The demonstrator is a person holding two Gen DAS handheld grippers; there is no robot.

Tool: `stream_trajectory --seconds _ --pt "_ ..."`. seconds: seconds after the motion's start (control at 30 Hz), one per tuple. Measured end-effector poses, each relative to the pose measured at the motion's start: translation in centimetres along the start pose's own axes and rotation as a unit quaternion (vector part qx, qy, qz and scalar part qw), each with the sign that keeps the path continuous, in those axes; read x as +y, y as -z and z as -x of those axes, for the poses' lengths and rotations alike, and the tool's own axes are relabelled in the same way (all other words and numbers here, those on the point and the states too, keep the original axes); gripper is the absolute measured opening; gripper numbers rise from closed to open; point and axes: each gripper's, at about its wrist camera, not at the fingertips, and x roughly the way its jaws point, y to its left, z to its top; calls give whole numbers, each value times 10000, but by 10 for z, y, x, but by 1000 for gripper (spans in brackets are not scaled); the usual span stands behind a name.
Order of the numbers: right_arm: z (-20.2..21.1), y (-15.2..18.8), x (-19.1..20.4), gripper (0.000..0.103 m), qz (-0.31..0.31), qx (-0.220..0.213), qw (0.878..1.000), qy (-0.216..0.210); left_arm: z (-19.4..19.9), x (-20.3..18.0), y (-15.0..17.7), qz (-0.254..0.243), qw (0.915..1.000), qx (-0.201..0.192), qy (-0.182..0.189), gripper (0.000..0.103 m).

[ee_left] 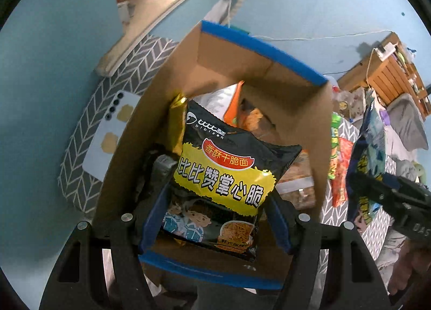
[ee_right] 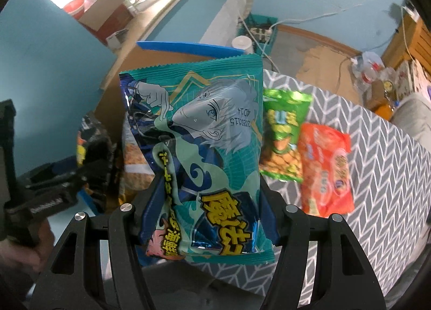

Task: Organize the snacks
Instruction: 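Lift both held bags and carry them over the cardboard box, then lower both bags into the box and open both grippers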

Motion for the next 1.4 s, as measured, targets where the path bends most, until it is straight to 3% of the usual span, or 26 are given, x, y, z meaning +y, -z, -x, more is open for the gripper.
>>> stream_trajectory --seconds 0.1,0.83,1.1,1.17,1.4 --pt "-4 -8 9 63 94 34 9999 -47 -7 7 -1 85 9999 132 -19 71" --pt "-52 -62 59 63 621 400 9972 -88 7 28 -16 204 9997 -45 143 75" --pt "-63 -73 62 65 642 439 9968 166 12 26 -21 151 9996 -61 209 75" --pt "-62 -75 61 73 647 434 9968 200 13 26 -22 143 9996 -67 220 75" --pt "-49 -75 53 73 531 298 9978 249 17 18 -26 181 9994 -69 304 75"
